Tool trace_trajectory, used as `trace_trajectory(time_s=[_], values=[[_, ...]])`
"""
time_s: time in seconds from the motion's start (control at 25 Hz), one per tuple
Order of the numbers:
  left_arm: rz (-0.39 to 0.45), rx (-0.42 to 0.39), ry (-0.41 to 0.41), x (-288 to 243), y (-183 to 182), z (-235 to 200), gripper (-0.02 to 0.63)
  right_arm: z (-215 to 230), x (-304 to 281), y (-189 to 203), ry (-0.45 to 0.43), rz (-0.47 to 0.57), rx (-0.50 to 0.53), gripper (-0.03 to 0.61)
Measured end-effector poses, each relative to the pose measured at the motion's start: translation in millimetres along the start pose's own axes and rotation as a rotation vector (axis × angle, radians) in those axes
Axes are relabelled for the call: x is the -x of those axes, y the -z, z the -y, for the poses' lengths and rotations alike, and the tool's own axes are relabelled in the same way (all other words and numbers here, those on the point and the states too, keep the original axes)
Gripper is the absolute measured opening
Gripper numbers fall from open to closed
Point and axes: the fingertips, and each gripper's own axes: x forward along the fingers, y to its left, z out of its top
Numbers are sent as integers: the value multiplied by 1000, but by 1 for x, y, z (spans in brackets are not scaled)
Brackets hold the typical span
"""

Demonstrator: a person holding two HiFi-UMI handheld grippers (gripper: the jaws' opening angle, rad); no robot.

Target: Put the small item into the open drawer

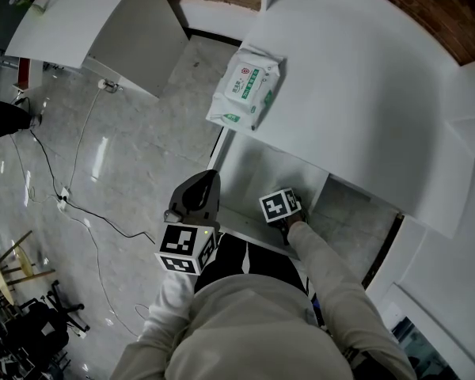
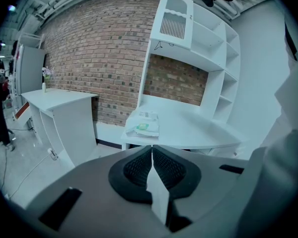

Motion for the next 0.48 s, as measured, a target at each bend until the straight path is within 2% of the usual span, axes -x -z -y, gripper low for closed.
trace_trajectory(time_s=[0.28, 0.48], values=[[-6, 4, 12, 1, 0, 2, 25, 4, 2, 0, 49, -8, 10, 204], [-5, -3, 27, 0, 1, 6, 25, 1, 9, -7, 33, 35, 3, 239]])
